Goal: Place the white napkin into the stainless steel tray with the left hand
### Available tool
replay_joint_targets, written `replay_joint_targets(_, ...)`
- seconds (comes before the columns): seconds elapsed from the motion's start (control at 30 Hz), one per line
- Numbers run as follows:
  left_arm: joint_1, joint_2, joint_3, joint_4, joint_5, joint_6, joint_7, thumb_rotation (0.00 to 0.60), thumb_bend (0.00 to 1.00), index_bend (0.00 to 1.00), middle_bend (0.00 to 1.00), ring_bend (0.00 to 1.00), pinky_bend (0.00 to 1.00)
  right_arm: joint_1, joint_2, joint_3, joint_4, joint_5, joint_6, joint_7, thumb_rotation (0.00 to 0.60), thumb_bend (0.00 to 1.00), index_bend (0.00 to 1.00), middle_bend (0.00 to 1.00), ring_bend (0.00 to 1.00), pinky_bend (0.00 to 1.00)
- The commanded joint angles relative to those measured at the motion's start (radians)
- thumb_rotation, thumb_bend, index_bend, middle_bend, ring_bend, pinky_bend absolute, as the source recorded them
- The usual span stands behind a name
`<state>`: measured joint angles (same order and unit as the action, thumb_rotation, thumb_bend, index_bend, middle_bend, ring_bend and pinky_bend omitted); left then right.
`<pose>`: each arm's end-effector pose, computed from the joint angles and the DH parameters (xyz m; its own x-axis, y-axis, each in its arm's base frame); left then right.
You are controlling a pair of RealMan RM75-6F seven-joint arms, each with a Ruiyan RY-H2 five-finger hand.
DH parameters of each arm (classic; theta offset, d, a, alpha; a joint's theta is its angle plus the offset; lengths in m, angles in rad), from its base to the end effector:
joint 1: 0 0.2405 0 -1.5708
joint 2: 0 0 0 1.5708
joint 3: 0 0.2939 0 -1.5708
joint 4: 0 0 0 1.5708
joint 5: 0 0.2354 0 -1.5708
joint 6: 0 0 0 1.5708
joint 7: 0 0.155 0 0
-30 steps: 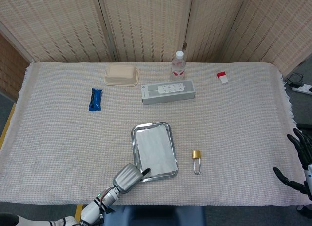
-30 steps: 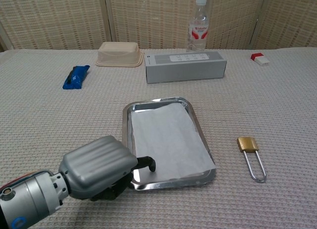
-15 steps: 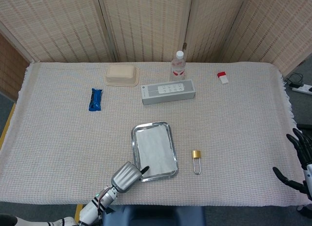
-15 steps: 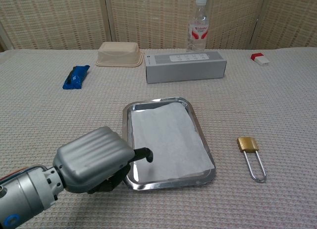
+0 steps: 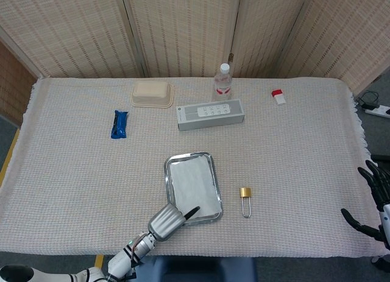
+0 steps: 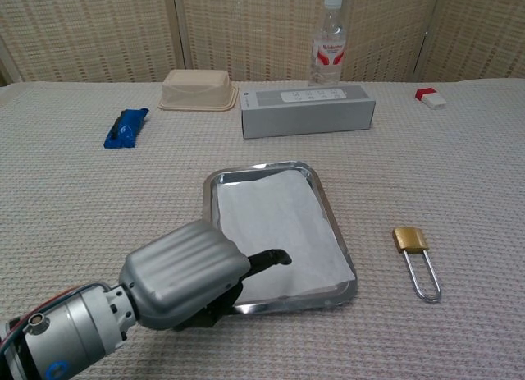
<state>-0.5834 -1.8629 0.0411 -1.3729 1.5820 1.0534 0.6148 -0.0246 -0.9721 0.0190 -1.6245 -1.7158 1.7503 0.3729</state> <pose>-0.1407 0.2390 -0.1597 0.6633 0.0668 0.7454 0.5356 -0.7381 -0.4104 -0.3337 -0.1466 0.2195 0.1481 0.1253 0.9810 -0.9684 -0.1829 0.1695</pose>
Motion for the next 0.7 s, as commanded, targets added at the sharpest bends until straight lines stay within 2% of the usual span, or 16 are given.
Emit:
replay_joint_targets(0.03,-0.008,-0.012,-0.002,0.017,0.007,-0.006,-0.014,0.600,0.86,0.15,1.00,1.00,1.00,-0.001,0.000,0.001,0.000,0.001,0.002,0.000,0.600,0.32,0.00,0.00,0.00,0.00)
replay_joint_targets(0.27,-0.010,-0.031,0.006,0.049,0.007,-0.016,-0.023,0.600,0.86,0.15,1.00,1.00,1.00,-0.001,0.000,0.002,-0.001,0.002,0.002,0.002,0.600,0.32,0.00,0.00,0.00,0.00)
replay_joint_targets(0.7,-0.015,-0.048,0.010,0.095,0.009,-0.026,-0.051,0.600,0.86,0.21,1.00,1.00,1.00,0.000,0.002,0.005,0.004,0.005,0.002,0.012,0.600,0.32,0.00,0.00,0.00,0.00)
